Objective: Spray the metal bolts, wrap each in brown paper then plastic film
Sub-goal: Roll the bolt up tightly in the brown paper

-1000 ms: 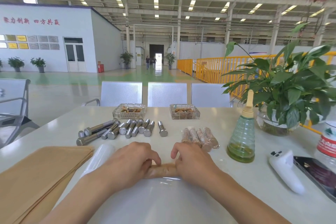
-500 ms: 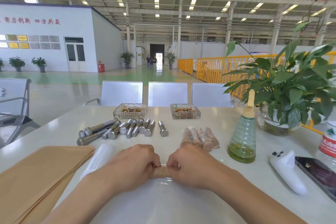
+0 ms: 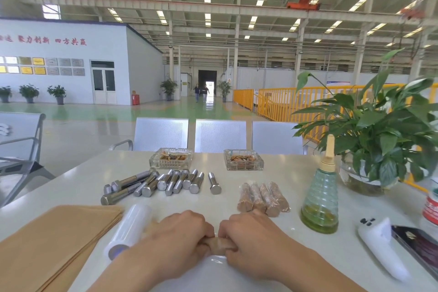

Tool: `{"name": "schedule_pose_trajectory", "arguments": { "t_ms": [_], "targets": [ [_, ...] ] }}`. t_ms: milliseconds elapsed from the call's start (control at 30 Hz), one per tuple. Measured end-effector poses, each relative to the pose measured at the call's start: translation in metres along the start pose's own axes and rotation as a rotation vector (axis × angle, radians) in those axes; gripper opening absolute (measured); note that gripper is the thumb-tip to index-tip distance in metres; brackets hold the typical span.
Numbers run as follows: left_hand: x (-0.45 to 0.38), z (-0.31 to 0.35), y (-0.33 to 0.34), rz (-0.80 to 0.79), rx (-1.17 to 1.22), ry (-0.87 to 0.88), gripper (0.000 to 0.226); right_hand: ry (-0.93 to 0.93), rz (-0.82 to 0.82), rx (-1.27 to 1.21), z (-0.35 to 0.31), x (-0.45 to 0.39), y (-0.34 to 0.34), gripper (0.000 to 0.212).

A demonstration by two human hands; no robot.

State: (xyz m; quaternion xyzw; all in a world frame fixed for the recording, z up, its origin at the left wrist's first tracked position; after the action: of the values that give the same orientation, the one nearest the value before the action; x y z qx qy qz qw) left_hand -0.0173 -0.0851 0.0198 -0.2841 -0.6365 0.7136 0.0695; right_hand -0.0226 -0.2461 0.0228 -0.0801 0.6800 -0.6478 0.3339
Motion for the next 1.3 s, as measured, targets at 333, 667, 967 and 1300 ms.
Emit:
{"name": "schedule_pose_trajectory", "arguments": {
  "t_ms": [333,667,967,1300],
  "targets": [
    [-0.003,-0.010,-0.009,-0.065,0.203,-0.061,0.029,-0.138,0.052,0.132,-0.004,0.001,-0.002,0.027],
    [-0.021,-0.013,-0.023,-0.226,0.119,-0.099,0.029,-0.188,0.362,0.126,0.008,0.016,-0.022,0.013],
    [-0.031,-0.001,-0.025,-0.047,-0.065,0.017,0.017,-0.129,0.203,0.089,0.019,0.009,-0.024,0.018],
    [-0.028,0.003,-0.011,0.047,-0.205,0.116,0.038,0.063,-0.137,-0.136,0.029,-0.005,-0.035,0.013]
  ]
}}
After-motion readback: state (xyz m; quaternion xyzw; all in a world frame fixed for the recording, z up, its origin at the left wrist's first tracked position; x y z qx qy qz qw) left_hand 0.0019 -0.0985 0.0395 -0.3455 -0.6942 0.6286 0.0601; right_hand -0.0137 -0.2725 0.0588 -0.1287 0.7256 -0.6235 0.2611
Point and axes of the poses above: each hand's wrist, its own x-axis away from the middle knuckle, its own y-axis out of the palm, z = x × y, the point moved 4 cm from there along -x, towards the middle knuckle, and after that the axes turned 9 degrees about z, right-handed, at the moved point
